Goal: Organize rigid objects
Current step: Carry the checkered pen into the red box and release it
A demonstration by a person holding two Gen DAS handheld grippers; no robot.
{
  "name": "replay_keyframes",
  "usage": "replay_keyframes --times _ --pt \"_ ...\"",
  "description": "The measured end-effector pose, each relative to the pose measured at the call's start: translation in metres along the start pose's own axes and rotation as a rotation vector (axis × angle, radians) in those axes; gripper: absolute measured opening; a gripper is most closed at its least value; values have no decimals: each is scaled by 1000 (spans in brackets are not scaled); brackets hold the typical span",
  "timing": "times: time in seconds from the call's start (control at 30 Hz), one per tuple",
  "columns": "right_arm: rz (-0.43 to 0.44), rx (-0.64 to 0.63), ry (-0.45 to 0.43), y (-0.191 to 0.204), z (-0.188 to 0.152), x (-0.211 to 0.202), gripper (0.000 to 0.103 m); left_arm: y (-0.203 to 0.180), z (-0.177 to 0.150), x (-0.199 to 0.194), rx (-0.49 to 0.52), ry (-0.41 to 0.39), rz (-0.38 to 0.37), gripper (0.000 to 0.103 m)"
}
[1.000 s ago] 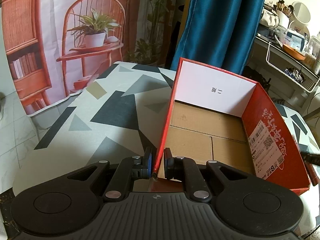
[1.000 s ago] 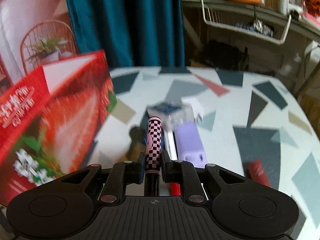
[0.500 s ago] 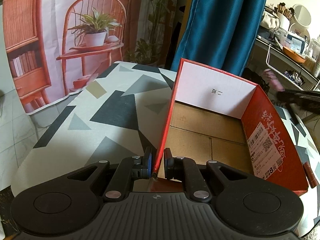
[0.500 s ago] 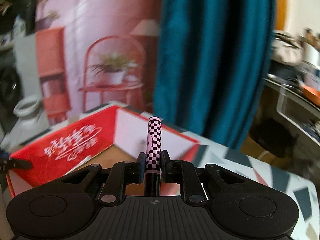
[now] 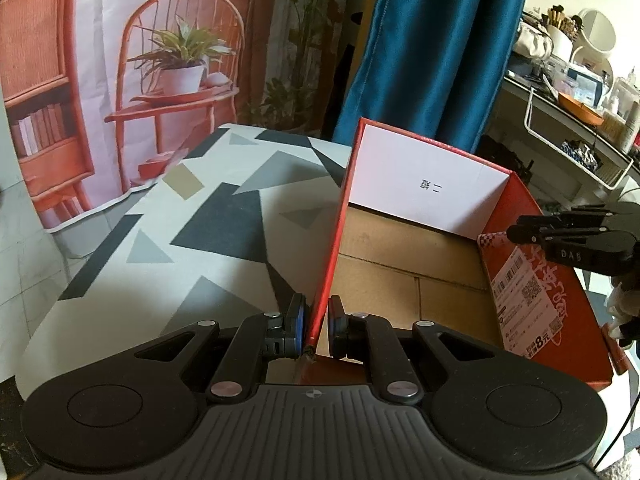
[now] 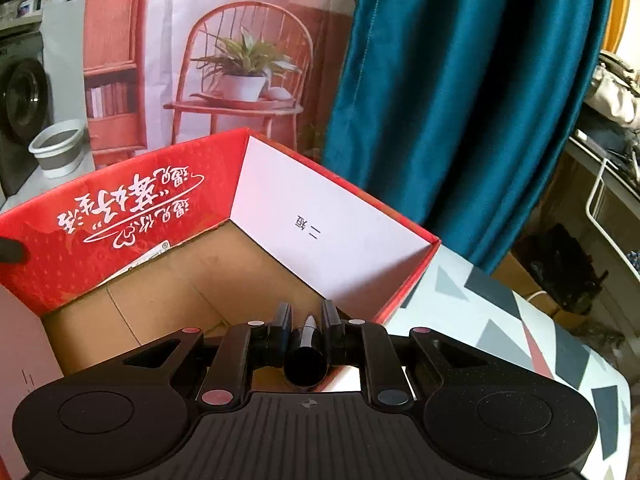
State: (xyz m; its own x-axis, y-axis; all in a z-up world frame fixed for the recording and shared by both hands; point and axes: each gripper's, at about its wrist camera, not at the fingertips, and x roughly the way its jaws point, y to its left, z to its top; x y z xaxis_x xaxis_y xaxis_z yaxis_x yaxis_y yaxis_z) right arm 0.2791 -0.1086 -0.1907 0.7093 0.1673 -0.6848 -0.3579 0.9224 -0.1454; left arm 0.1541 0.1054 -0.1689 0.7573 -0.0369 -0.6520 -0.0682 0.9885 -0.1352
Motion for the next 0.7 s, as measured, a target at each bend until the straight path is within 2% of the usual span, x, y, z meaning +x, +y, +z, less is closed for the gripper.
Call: replay_keyframes --times 0.37,0.5,0.7 --pt "28 62 -6 -6 2 -2 15 2 1 2 0 3 -1 12" --pt "39 115 -57 -13 3 -15 17 2 0 1 3 2 -1 12" --pt "5 217 -150 -33 -3 -44 21 2 0 1 2 2 1 12"
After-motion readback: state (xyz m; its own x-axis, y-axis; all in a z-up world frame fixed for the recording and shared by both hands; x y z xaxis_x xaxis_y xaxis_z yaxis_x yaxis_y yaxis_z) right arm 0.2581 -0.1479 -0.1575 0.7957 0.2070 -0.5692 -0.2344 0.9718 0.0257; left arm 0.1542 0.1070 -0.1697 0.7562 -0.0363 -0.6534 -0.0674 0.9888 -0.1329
